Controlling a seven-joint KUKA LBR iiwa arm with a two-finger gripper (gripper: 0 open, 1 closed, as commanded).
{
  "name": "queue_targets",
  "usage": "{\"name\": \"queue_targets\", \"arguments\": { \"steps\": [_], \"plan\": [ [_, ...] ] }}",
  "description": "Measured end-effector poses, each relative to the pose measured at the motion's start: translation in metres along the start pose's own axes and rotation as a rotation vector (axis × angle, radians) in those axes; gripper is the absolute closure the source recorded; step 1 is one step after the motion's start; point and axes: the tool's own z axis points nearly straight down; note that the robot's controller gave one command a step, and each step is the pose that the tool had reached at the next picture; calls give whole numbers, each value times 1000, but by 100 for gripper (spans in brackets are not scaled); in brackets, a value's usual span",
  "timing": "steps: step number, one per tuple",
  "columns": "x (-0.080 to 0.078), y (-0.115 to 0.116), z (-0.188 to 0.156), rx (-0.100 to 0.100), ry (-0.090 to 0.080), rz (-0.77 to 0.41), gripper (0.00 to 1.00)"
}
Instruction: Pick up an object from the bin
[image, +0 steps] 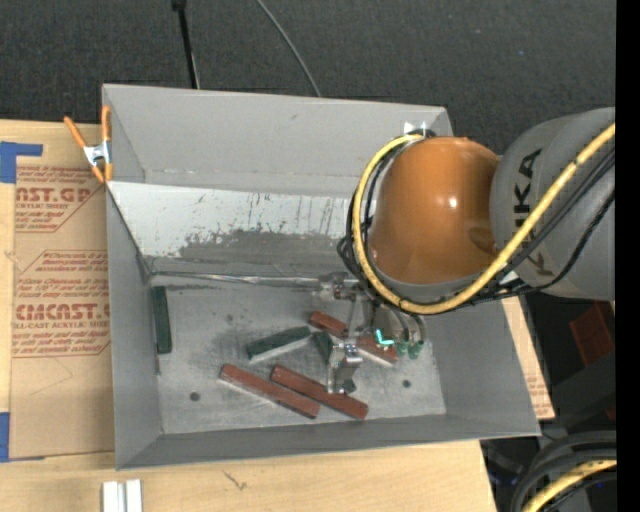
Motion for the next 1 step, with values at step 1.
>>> {"name": "queue_targets", "arguments": {
  "steps": [1],
  "plan": [
    [-2,0,-4,-1,-8,2,0]
  ]
}}
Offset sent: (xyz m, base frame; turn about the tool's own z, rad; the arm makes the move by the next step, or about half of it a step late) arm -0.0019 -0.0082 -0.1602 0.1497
